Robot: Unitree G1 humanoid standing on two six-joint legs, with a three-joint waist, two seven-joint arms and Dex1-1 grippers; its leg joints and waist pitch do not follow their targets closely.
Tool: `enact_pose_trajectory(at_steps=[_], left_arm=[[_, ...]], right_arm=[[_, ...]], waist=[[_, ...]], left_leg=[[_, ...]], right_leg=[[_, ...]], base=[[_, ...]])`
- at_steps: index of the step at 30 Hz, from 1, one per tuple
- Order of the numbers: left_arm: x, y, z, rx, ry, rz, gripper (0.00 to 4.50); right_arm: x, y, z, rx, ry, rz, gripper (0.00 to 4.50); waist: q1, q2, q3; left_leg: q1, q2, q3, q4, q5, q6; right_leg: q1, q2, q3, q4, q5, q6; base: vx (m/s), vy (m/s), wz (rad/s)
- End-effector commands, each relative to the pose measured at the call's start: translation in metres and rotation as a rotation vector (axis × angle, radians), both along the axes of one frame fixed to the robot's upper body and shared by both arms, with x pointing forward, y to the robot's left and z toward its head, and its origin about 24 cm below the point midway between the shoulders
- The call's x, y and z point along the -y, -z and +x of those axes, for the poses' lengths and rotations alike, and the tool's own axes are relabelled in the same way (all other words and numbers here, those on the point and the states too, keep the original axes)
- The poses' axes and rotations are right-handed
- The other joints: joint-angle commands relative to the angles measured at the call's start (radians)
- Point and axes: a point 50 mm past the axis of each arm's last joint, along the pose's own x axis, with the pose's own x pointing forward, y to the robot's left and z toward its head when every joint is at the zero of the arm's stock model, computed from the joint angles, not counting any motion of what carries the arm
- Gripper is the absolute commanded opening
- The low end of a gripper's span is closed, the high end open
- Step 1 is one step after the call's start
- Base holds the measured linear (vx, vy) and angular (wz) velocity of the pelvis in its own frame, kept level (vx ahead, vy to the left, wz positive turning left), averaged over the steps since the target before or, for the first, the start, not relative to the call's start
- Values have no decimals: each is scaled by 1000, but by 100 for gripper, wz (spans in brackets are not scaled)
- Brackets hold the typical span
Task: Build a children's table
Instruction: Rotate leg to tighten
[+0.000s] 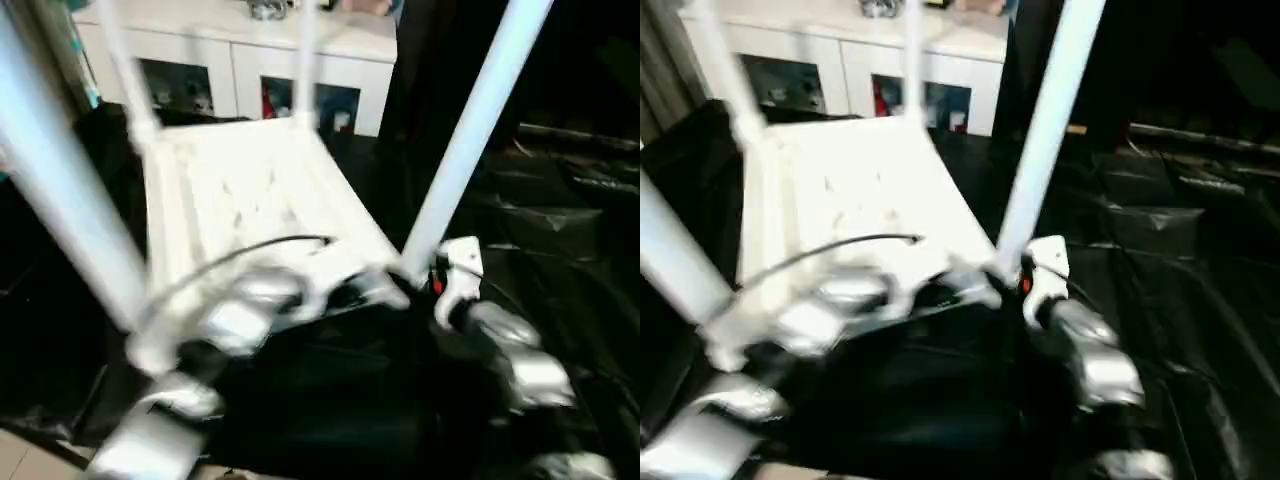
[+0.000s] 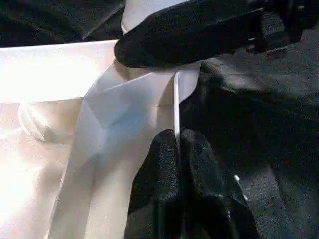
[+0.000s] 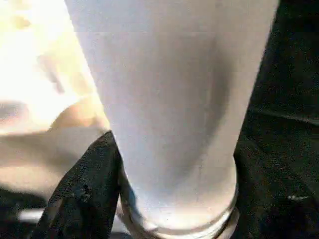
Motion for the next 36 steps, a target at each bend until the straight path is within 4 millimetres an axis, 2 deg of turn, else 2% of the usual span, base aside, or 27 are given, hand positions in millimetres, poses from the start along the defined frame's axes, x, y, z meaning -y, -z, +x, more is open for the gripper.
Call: enact_pose_trajectory(at_steps=[1, 3, 6, 7, 8, 9, 11, 14, 15, 16, 17, 19, 20, 21, 24, 27, 29, 30, 34, 36], left_arm=[[13, 10, -2, -8, -43, 45, 0], [16, 9, -2, 2, -40, 46, 0], [14, 11, -3, 6, -8, 50, 0], [12, 11, -4, 2, 4, 46, 0], [12, 11, -4, 2, 4, 46, 0], [10, 10, -5, -8, 26, 18, 0], [7, 9, -6, -20, 62, -1, 0], [-5, 7, -8, -38, 126, -18, 0], [-6, 7, -8, -42, 128, -17, 0], [-17, 5, -12, -65, 214, -35, 0], [-18, 5, -13, -66, 219, -36, 0], [-28, 3, -17, -83, 290, -49, 0], [-31, 1, -18, -84, 319, -57, 0], [-36, 1, -20, -96, 334, -55, 0], [-47, 1, -23, -135, 365, -45, 0], [-51, 1, -24, -134, 365, -49, 0], [-56, 2, -25, -137, 362, -43, 0], [-56, 2, -25, -137, 362, -43, 0], [-59, 2, -26, -144, 363, -39, 0], [-60, 2, -26, -145, 362, -38, 0]], right_arm=[[-38, 11, -9, -63, -139, 8, 272], [-45, 9, -11, -44, -180, -14, 272], [-43, 4, -10, -8, -184, 26, 272], [-41, 2, -9, 3, -184, 39, 306], [-41, 2, -9, 3, -184, 39, 306], [-37, -2, -8, 19, -197, 70, 327], [-33, -5, -9, 29, -234, 85, 349], [-22, -8, -14, 33, -368, 58, 377], [-21, -8, -15, 32, -379, 55, 377], [-7, -11, -22, 17, -487, 36, 377], [-6, -11, -23, 17, -494, 34, 377], [4, -14, -28, 4, -559, 17, 377], [7, -14, -30, -1, -576, 13, 377], [11, -15, -32, -5, -601, 7, 377], [18, -17, -38, -19, -665, -14, 377], [18, -18, -38, -26, -686, -9, 377], [17, -17, -39, -27, -707, -16, 377], [17, -17, -39, -27, -707, -16, 377], [15, -16, -39, -34, -728, -19, 339], [15, -16, -39, -37, -733, -20, 316]], waist=[[-8, -2, -37], [-8, -2, -38], [-6, 1, -39], [-5, 3, -40], [-5, 3, -40], [-5, -1, -41], [-2, 0, -43], [3, 0, -46], [3, -2, -46], [3, -4, -46], [6, -4, -48], [8, -5, -47], [9, -5, -49], [9, -3, -50], [9, 1, -50], [9, 0, -51], [10, -5, -50], [10, -4, -49], [10, -8, -49], [10, -6, -49]], left_leg=[[19, 33, -27, -81, -406, -18], [16, 33, -27, -82, -404, -14], [16, 34, -27, -84, -405, -7], [16, 34, -27, -84, -399, -6], [16, 34, -27, -84, -399, -6], [14, 34, -26, -85, -389, -3], [8, 35, -25, -85, -361, 9], [7, 39, -22, -84, -323, 22], [4, 38, -21, -83, -309, 26], [4, 38, -20, -82, -305, 31], [3, 38, -19, -79, -287, 45], [7, 40, -14, -76, -260, 58], [1, 40, -15, -76, -237, 62], [3, 41, -14, -75, -227, 63], [7, 44, -13, -73, -204, 68], [10, 44, -10, -71, -192, 69], [9, 43, -10, -71, -197, 66], [9, 43, -10, -71, -204, 63], [9, 43, -10, -72, -212, 53], [9, 43, -11, -72, -208, 52]], right_leg=[[12, -49, 26, -106, -503, -92], [15, -49, 26, -106, -495, -92], [15, -50, 25, -108, -494, -93], [16, -51, 25, -107, -484, -95], [16, -51, 25, -107, -484, -95], [18, -51, 26, -107, -469, -96], [23, -52, 27, -102, -426, -107], [27, -51, 28, -93, -348, -133], [31, -49, 27, -88, -320, -144], [32, -49, 27, -88, -317, -148], [37, -51, 28, -84, -293, -155], [32, -49, 29, -81, -248, -176], [39, -51, 27, -76, -229, -184], [36, -51, 28, -74, -214, -189], [36, -48, 27, -64, -153, -220], [36, -46, 28, -58, -105, -245], [38, -49, 28, -59, -122, -243], [38, -51, 29, -61, -143, -238], [38, -51, 29, -64, -181, -222], [38, -51, 29, -62, -178, -220]], base=[[0, 0, 0], [0, 0, 0], [0, 0, 0], [0, 0, 0], [0, 0, 0], [0, 0, 0], [0, 0, 0], [0, 0, 0], [0, 0, 0], [0, 0, 0], [0, 0, 0], [0, 0, 0], [0, 0, 0], [0, 0, 0], [0, 0, 0], [0, 0, 0], [0, 0, 0], [0, 0, 0], [0, 0, 0], [0, 0, 0]])
